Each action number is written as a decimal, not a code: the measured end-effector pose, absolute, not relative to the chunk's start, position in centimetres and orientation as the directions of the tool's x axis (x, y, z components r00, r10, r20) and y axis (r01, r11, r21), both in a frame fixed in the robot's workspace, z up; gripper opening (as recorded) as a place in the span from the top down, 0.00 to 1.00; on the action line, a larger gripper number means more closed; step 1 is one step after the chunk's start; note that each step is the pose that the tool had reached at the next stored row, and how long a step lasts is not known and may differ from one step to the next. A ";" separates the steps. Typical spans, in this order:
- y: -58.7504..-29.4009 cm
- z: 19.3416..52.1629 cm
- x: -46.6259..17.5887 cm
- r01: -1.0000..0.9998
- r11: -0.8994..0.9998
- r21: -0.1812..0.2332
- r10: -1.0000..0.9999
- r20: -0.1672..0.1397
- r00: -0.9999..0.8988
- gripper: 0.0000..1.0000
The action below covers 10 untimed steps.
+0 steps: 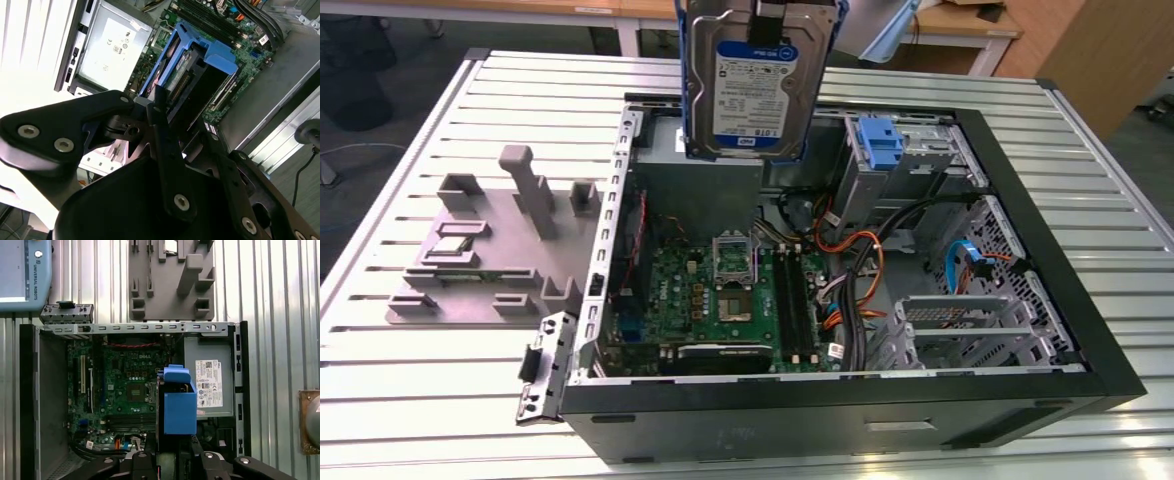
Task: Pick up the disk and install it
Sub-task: 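Pick up the disk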
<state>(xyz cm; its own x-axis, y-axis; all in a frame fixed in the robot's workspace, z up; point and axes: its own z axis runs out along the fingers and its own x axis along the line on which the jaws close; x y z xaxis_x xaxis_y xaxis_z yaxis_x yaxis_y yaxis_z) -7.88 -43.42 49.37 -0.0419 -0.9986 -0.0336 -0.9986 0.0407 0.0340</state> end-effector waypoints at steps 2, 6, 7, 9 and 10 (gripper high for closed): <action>-43.5 49.4 -7.9 -0.999 0.041 0.034 -0.999 -0.034 -0.042 0.65; -43.6 49.4 -7.9 -0.999 0.041 0.034 -0.999 -0.034 -0.042 0.65; -43.7 49.4 -7.9 -0.999 0.041 0.034 -0.999 -0.034 -0.042 0.65; -43.7 49.4 -7.9 -0.999 0.041 0.034 -0.999 -0.034 -0.042 0.65; -44.0 49.4 -7.9 -0.999 0.041 0.034 -0.999 -0.034 -0.042 0.65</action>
<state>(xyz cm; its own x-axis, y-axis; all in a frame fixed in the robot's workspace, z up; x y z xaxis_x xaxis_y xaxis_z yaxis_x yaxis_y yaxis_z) -7.88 -44.05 49.36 -0.0419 -0.9986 -0.0335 -0.9986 0.0407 0.0340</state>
